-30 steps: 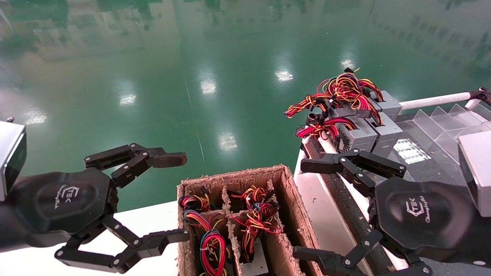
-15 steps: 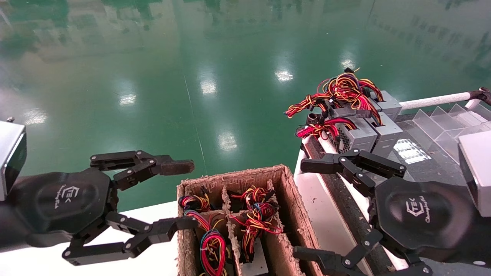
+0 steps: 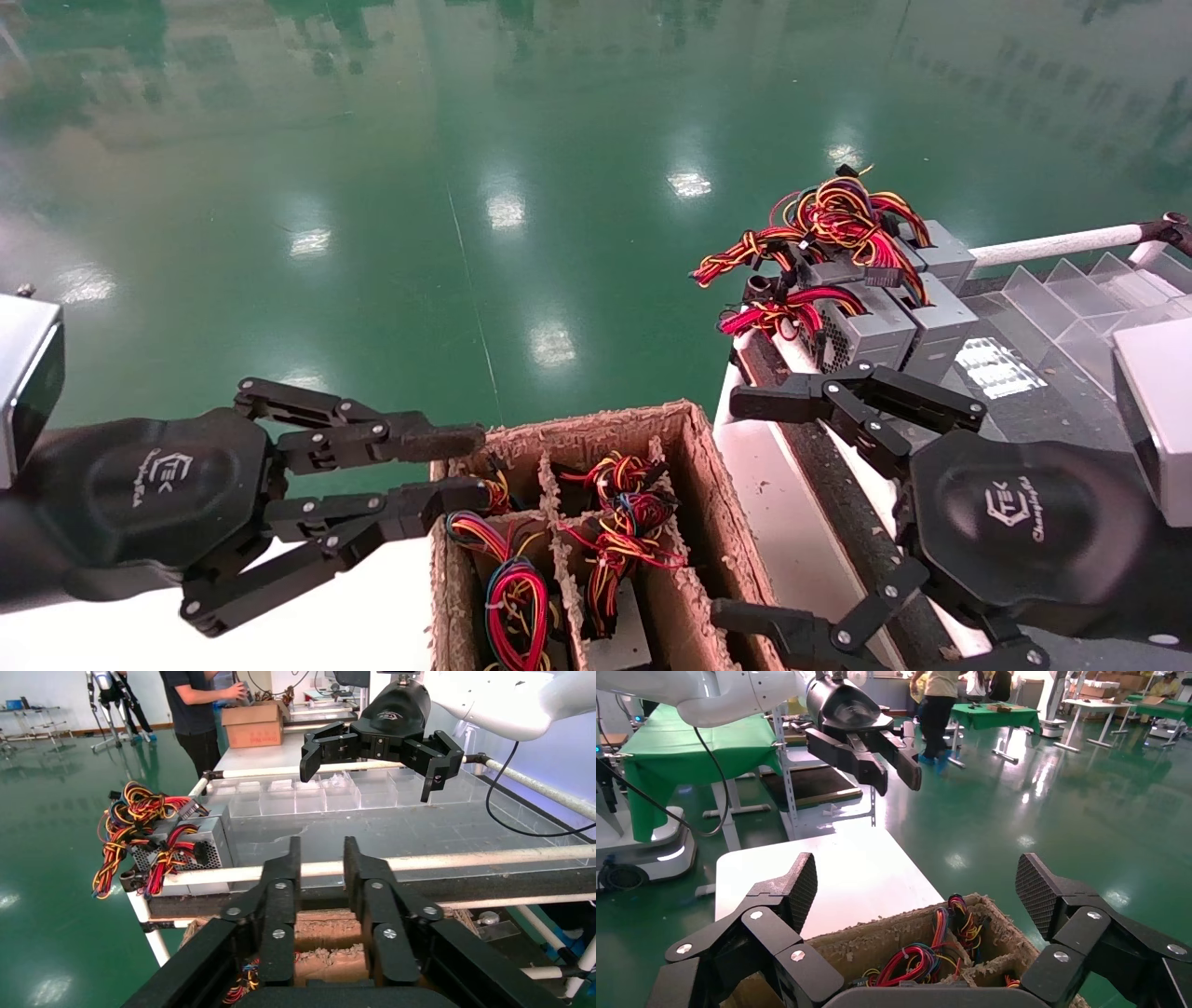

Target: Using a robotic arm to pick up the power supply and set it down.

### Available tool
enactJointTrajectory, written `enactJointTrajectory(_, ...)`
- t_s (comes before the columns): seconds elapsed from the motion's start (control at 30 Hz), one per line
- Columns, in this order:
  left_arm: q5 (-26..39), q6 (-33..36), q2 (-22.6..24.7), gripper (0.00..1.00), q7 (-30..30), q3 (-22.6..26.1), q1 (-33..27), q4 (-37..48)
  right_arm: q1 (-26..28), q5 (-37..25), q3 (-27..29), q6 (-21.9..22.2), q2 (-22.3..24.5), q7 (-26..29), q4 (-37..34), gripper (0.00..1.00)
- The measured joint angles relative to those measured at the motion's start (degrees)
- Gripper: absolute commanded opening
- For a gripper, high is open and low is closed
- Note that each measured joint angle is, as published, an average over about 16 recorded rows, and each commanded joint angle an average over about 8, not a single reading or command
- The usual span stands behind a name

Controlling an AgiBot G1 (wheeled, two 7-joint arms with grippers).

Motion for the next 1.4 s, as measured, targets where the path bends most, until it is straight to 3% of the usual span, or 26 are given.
enactJointTrajectory(0.3, 0.0, 0.0, 0.0, 0.03, 0.0, 0.0, 0.0, 0.0, 0.0, 0.0, 0.0, 0.0, 0.0, 0.0, 0.0, 1.0)
enactJointTrajectory(0.57, 0.0, 0.0, 0.0, 1.0, 0.0, 0.0, 0.0, 0.0, 0.0, 0.0, 0.0, 0.0, 0.0, 0.0, 0.0, 1.0)
enactJointTrajectory(1.4, 0.0, 0.0, 0.0, 1.0, 0.0, 0.0, 0.0, 0.0, -0.1, -0.3, -0.1, 0.0, 0.0, -0.2, -0.2, 1.0)
